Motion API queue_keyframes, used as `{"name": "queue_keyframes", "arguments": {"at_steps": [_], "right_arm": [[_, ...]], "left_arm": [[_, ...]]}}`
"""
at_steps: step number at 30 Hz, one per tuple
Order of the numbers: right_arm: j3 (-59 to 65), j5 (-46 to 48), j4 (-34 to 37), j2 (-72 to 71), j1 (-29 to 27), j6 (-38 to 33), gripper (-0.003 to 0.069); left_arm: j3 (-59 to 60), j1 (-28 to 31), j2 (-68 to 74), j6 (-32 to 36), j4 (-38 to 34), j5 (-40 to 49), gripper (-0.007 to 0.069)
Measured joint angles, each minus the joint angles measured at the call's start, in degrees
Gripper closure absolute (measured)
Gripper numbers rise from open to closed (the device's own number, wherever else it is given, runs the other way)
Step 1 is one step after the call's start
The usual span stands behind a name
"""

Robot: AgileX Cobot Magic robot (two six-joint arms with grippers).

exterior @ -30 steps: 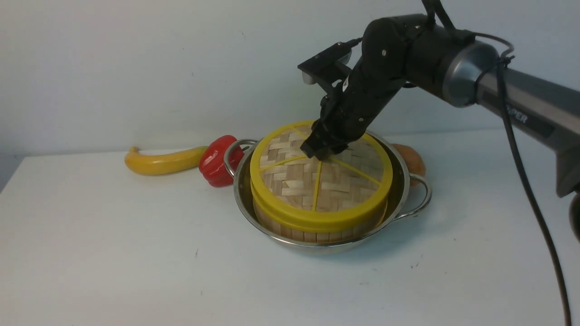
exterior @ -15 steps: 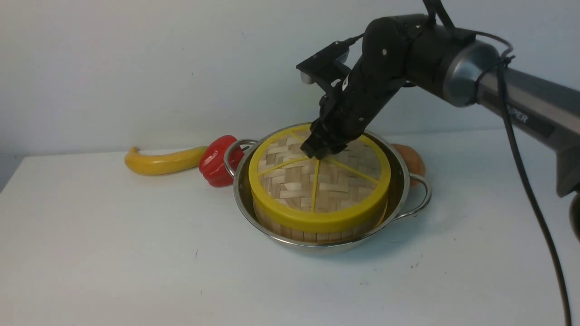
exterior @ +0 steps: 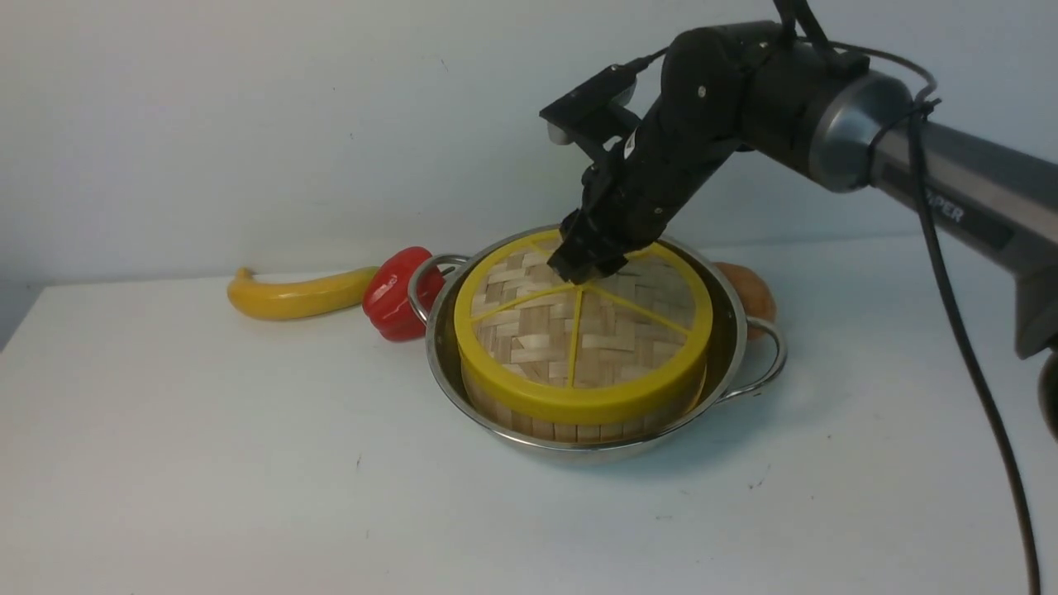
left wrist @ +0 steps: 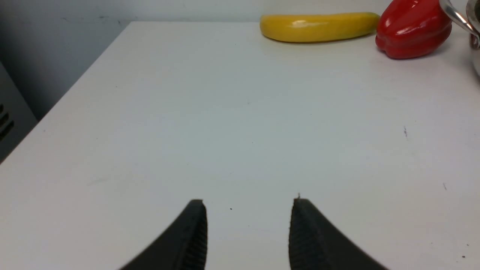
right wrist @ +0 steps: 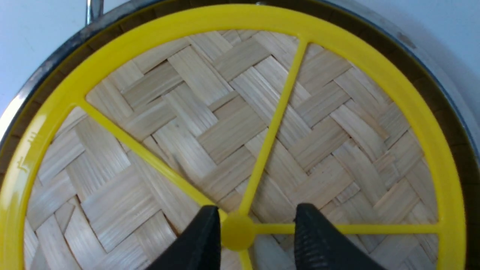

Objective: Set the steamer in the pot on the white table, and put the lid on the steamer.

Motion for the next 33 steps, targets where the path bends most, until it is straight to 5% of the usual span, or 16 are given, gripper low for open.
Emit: {"name": "queue_keyframes", "arguments": {"at_steps": [6,15,28,33], "right_arm": [[-4.1,4.2,-8.4,-4.2,0.1,7.4,0.0404],[-5.3,10.2,-20.3,-19.7,0.1,17.7,0.0689],[-5.8,11.2,-13.2,-33.3,0.1,19.2,0.0692],[-5.8,11.3,-16.1,-33.8,0.1,19.2,0.069]], "left_arm": [[0.0,0.0,0.0,0.0,0.0,0.0,0.0334],[0.0,0.0,0.0,0.0,0.0,0.0,0.0334],[0.0,0.0,0.0,0.0,0.0,0.0,0.0334],[0.0,0.0,0.0,0.0,0.0,0.0,0.0334]]}}
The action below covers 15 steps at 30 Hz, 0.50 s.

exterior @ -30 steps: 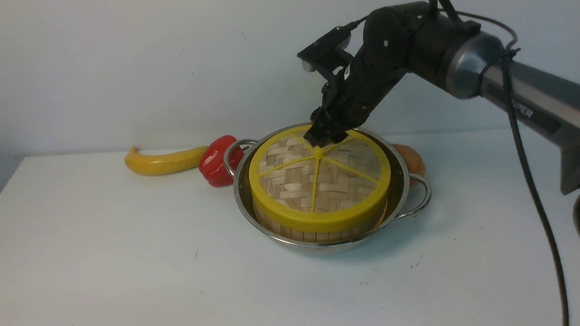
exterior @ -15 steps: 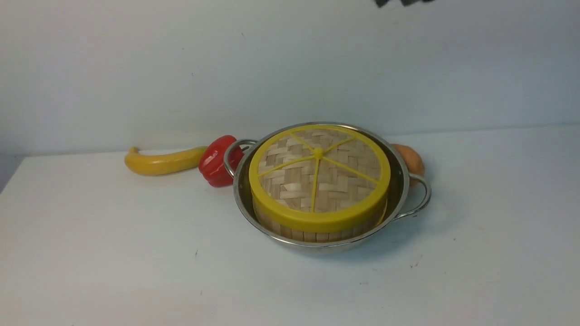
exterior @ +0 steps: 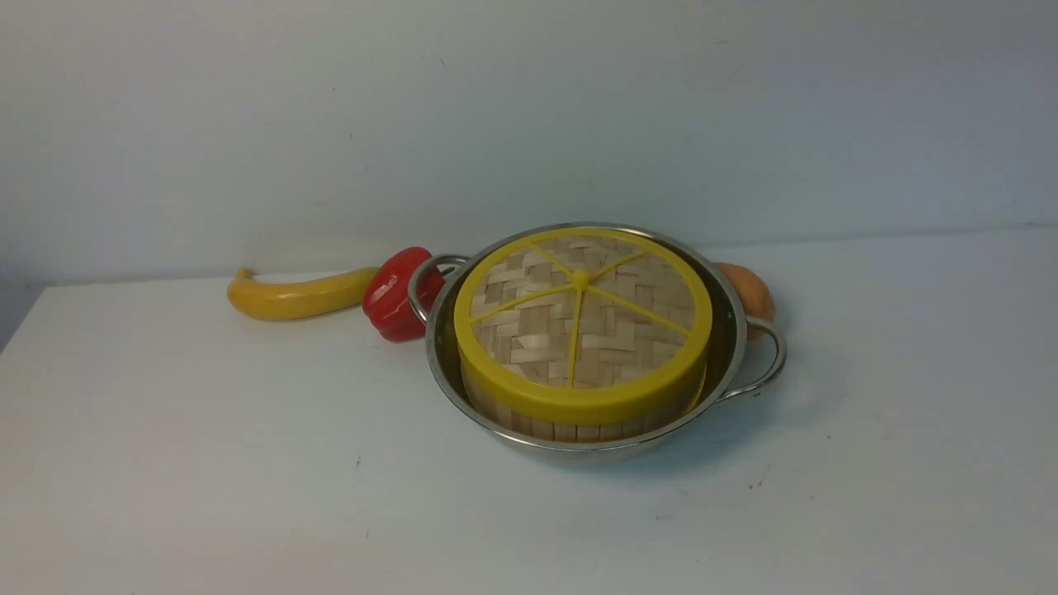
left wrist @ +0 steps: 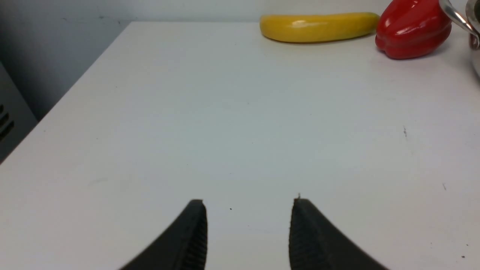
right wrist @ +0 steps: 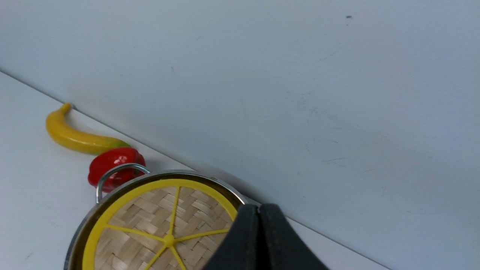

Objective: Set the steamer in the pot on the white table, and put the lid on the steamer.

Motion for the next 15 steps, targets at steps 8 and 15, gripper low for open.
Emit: {"name": "queue_keyframes", "arguments": {"at_steps": [8,15], "right_arm": [[0.0,0.1,-1.5,0.4,0.0,1.5,0.0689],[3.6,0.1,-4.3,-6.0,0.0,9.3,0.0685]], "left_arm": [[0.0,0.0,0.0,0.0,0.0,0.0,0.0334],[0.0,0.0,0.0,0.0,0.0,0.0,0.0334]]}}
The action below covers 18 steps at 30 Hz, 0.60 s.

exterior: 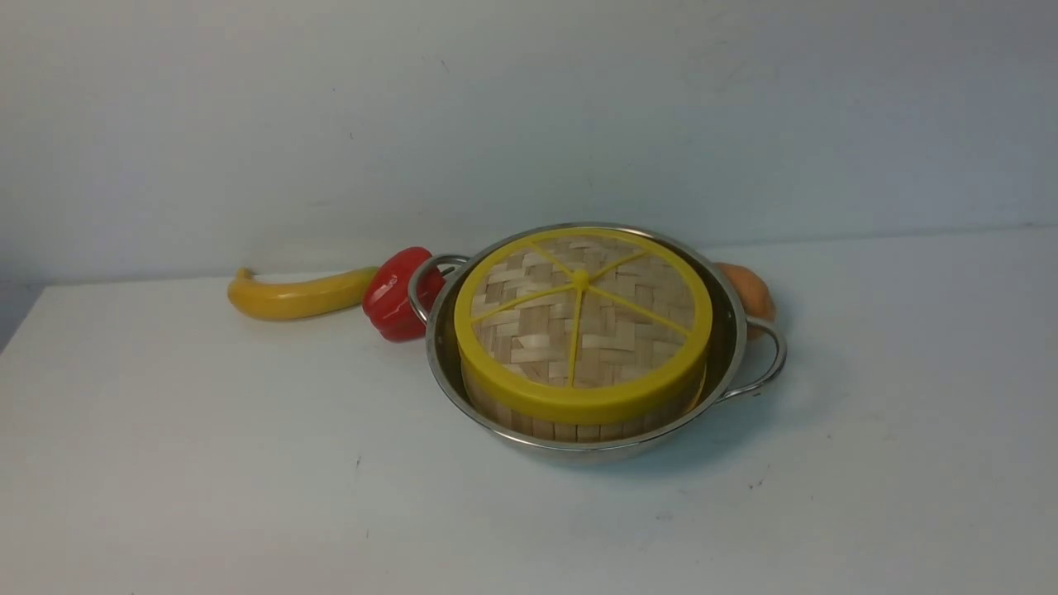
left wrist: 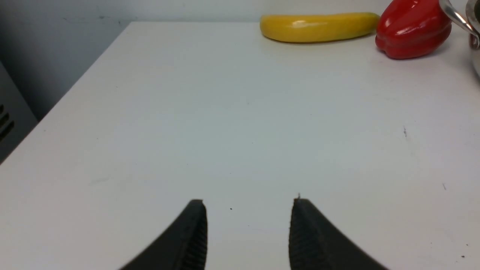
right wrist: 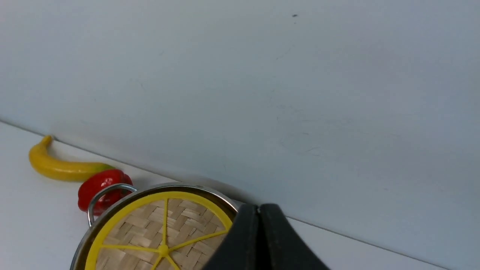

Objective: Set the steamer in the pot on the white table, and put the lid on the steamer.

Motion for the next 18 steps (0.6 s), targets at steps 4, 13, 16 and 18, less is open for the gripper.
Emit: {"name": "queue_keyframes", "arguments": {"at_steps": [4,13,16,18], "right_arm": [[9.1,-1.9,-0.2,-9.8,0.0,-0.2,0.0683],[55.1,-22.3,4.6,-35.6,-8.0,-0.4,0.068],[67.3,-28.5,7.0,-42.9,-12.6,-0.4,0.0678],[78.2,-34.4,8.2,-50.0,-17.4,-0.4,0.0676]], "left_arm": [[0.0,0.0,0.0,0.0,0.0,0.0,0.0334],[0.0,0.0,0.0,0.0,0.0,0.0,0.0334],[0.0,0.0,0.0,0.0,0.0,0.0,0.0334],[0.0,0.0,0.0,0.0,0.0,0.0,0.0334]]}}
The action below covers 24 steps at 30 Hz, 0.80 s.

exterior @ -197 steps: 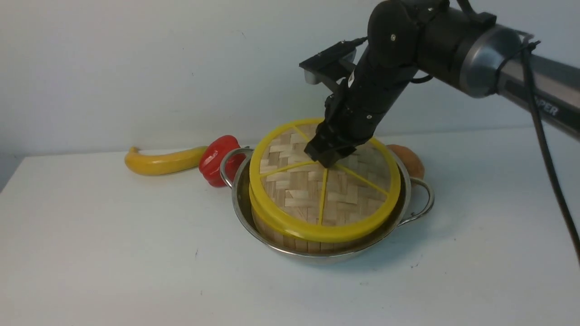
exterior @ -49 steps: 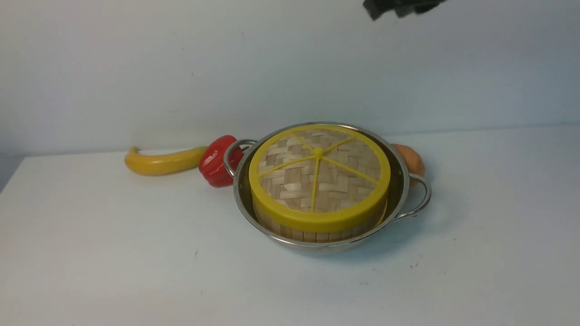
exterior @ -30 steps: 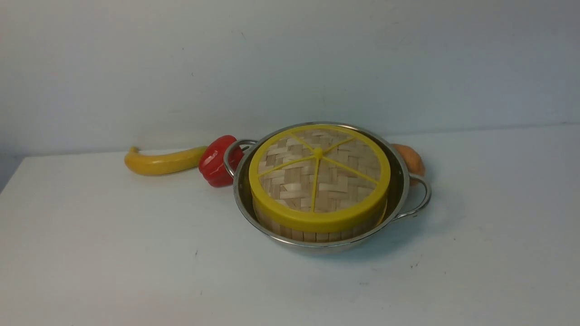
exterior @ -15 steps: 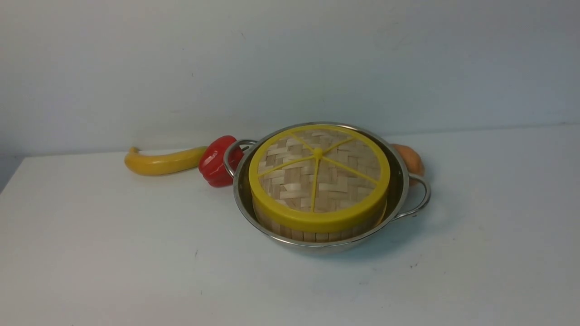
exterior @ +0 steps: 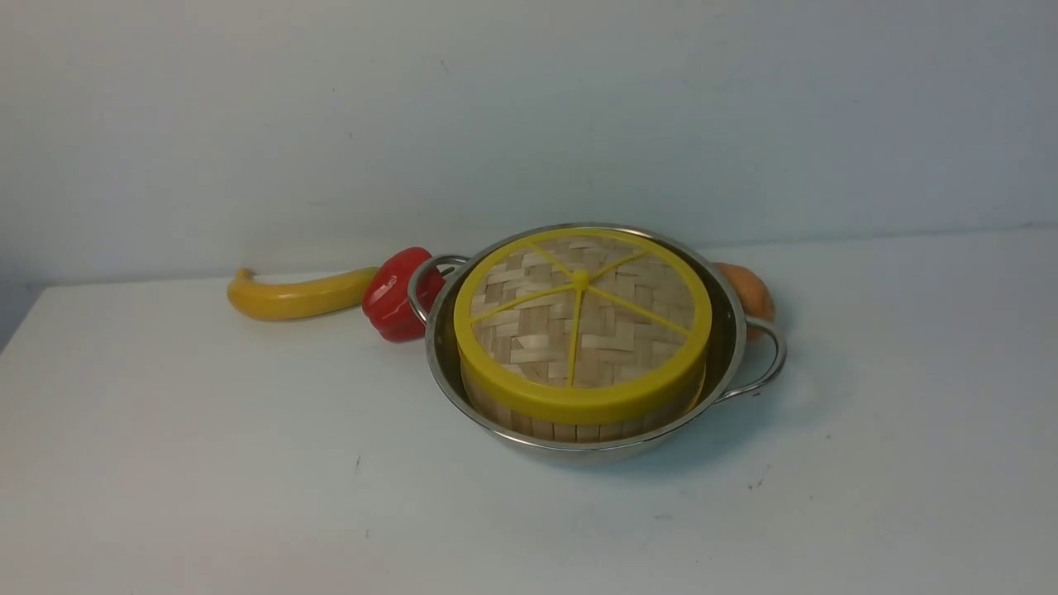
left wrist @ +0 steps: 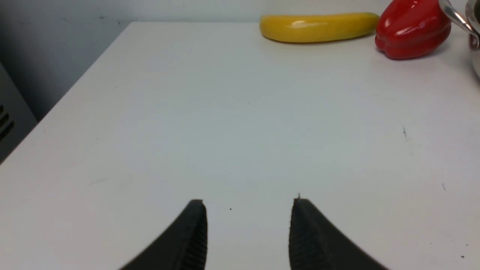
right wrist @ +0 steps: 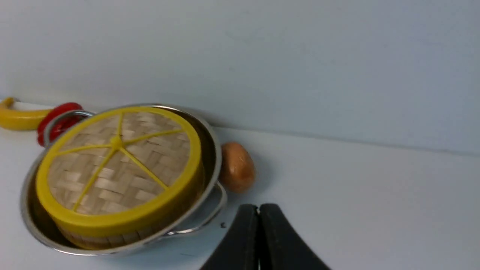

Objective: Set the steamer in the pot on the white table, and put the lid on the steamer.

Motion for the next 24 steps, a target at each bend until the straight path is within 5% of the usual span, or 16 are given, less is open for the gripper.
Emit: {"name": "queue_keyframes", "arguments": {"at_steps": [8,24], "right_arm": [[26.3,-11.9,0.3,-24.8,-11.4,0.1,0.0668],[41.7,-11.4,-1.5,-40.0,-11.9,0.1,0.0662]], "left_arm": [[0.0,0.0,0.0,0.0,0.0,0.0,0.0334],[0.0,0.0,0.0,0.0,0.0,0.0,0.0334]]}}
